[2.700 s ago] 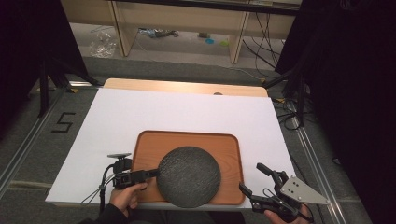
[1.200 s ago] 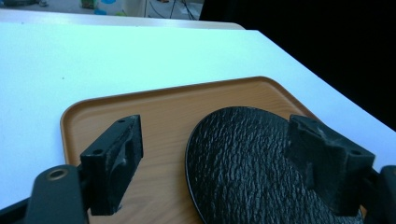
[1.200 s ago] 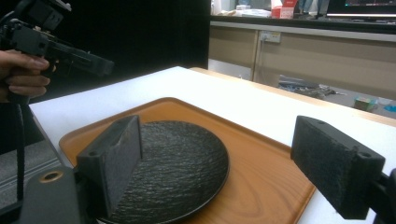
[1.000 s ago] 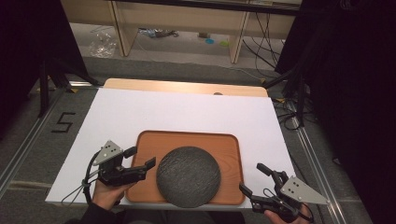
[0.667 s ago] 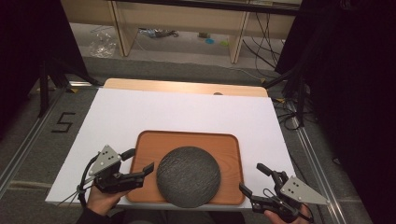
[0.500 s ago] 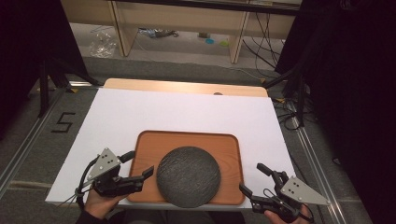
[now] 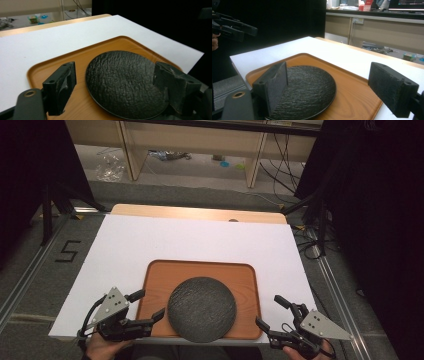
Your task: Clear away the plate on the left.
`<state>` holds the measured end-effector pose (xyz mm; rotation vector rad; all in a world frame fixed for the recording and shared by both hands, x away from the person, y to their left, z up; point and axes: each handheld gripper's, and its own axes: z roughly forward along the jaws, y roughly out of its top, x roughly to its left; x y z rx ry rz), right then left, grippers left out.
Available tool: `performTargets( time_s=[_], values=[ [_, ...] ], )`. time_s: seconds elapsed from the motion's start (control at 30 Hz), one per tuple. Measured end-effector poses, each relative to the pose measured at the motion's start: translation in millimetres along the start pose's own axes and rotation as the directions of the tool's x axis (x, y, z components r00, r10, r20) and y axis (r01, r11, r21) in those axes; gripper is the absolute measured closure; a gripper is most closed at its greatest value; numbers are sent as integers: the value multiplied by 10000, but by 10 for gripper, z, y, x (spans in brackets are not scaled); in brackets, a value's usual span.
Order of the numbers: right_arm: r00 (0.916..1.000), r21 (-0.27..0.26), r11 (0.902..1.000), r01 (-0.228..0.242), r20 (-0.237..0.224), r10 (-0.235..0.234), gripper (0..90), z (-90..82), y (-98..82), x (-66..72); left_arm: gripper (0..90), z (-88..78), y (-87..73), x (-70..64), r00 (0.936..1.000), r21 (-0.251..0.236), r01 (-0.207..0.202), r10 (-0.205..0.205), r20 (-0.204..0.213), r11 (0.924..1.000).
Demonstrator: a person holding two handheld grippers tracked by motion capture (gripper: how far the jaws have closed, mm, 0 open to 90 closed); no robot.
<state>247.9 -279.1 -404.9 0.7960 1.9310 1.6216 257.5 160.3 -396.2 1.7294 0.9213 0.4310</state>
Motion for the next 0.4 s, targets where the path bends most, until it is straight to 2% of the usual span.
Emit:
performTargets(
  time_s=[0.03,0.07,0.17,0.27,0.3,0.4],
  values=[
    [10000,12,10000,-27,-11,27,171,0,0,4,188,1,0,0,9999,-27,11,-11,117,10000],
    [10000,283,9996,1,-3,-1,171,-19,7,7,188,3,-2,-7,10000,-46,59,-59,37,10000],
    [10000,195,9998,27,-17,-27,171,-10,4,12,188,13,-1,3,9999,59,-148,148,-24,9999],
    [10000,181,9998,38,2,-38,171,-13,7,17,188,30,-10,-6,9999,131,70,-68,-147,9999],
    [10000,179,9998,39,3,-39,171,-13,7,17,188,30,-5,5,9998,172,-155,157,-114,9997],
    [10000,185,9998,35,-5,-35,170,-13,7,18,190,30,-7,6,9998,155,-155,157,-118,9998]
  ],
)
